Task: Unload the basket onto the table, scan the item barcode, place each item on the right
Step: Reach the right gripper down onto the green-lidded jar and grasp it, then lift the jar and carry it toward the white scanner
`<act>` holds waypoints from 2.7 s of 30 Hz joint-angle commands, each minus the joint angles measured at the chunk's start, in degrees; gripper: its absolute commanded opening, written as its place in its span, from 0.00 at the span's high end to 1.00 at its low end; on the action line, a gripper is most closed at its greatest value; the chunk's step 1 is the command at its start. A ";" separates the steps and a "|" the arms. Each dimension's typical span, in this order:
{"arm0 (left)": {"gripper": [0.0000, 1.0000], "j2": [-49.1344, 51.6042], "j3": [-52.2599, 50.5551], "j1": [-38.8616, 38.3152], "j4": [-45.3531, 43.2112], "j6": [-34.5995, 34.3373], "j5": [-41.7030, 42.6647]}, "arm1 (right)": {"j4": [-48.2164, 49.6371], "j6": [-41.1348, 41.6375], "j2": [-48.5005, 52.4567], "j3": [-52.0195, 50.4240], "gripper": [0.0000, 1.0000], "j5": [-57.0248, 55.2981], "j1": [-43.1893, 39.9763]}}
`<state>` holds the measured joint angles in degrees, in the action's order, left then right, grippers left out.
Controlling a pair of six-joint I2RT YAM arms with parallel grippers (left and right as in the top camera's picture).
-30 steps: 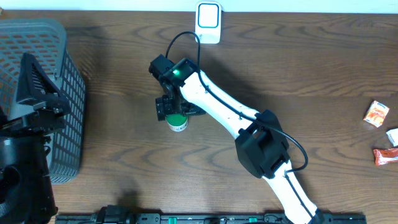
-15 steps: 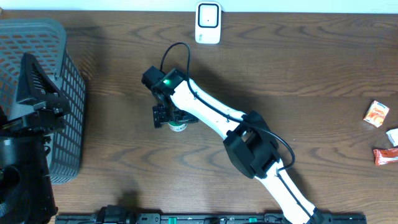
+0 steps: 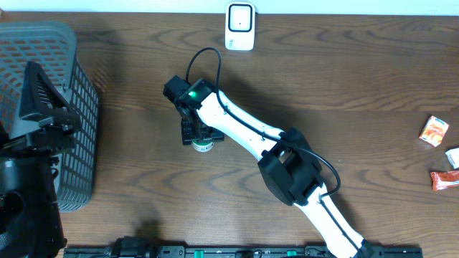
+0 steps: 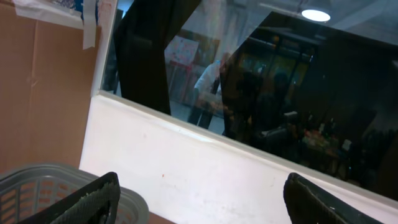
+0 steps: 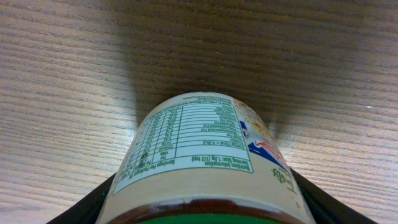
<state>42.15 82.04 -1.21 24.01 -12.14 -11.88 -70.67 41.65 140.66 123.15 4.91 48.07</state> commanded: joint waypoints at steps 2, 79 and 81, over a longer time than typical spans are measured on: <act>0.16 -0.11 -0.35 0.22 0.35 0.52 0.74 | -1.27 -0.61 0.13 0.63 0.55 0.31 -0.07; 0.16 -36.79 -30.40 0.22 36.20 -14.75 -6.19 | -0.48 -14.93 -7.82 21.53 0.61 -2.58 -19.76; 0.16 -36.79 -30.40 0.22 36.20 -14.73 -6.19 | 4.26 -14.95 -7.45 21.53 0.62 -5.75 -20.96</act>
<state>5.82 51.88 -1.21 60.10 -26.81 -18.28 -70.89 27.55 134.13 143.63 7.68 30.15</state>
